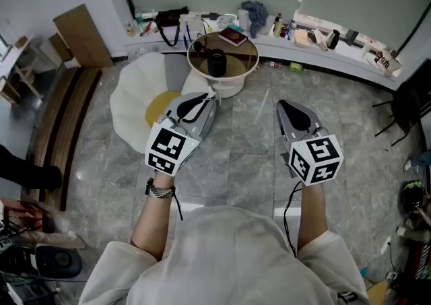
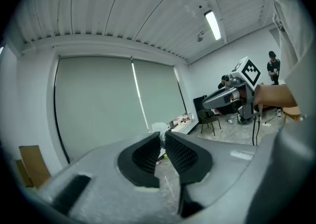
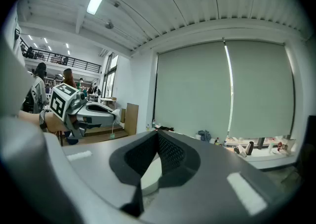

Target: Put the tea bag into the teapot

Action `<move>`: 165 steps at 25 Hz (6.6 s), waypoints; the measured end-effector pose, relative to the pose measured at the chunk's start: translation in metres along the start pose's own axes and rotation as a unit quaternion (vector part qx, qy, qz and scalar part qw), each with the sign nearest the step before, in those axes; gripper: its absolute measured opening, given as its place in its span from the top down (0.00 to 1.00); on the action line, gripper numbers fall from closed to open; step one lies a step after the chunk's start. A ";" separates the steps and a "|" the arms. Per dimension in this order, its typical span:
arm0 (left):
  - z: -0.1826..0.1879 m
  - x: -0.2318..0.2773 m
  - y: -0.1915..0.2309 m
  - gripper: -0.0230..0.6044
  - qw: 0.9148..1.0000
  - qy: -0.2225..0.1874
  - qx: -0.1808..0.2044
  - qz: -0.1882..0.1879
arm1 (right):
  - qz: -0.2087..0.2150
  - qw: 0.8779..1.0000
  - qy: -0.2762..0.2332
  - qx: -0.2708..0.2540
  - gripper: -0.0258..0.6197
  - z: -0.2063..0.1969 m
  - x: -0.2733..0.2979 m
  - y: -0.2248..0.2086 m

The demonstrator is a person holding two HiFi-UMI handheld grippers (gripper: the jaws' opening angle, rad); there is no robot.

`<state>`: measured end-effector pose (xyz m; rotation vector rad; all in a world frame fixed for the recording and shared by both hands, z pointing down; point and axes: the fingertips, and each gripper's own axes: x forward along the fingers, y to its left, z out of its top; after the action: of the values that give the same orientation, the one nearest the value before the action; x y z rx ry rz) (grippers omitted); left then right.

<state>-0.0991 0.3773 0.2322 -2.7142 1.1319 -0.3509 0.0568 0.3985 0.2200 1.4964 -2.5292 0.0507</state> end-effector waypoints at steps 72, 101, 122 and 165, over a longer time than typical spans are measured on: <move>-0.126 0.362 0.341 0.90 0.996 0.060 -0.053 -0.035 | -0.029 0.994 0.063 0.080 0.95 -0.012 0.454 -0.239; -0.276 0.583 0.422 0.90 0.975 0.157 -0.156 0.008 | 0.062 0.977 0.161 0.122 0.95 -0.126 0.644 -0.362; -0.486 0.661 0.409 0.90 0.933 0.266 -0.244 0.013 | 0.107 0.948 0.248 0.167 0.95 -0.234 0.699 -0.371; -0.582 0.680 0.374 0.84 0.869 0.451 -0.198 -0.051 | 0.072 0.931 0.297 0.202 0.95 -0.295 0.688 -0.392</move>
<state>-0.0521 -0.4119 0.7942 -3.0031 1.3439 -1.7134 0.1231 -0.3480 0.6116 1.1616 -2.1832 0.9446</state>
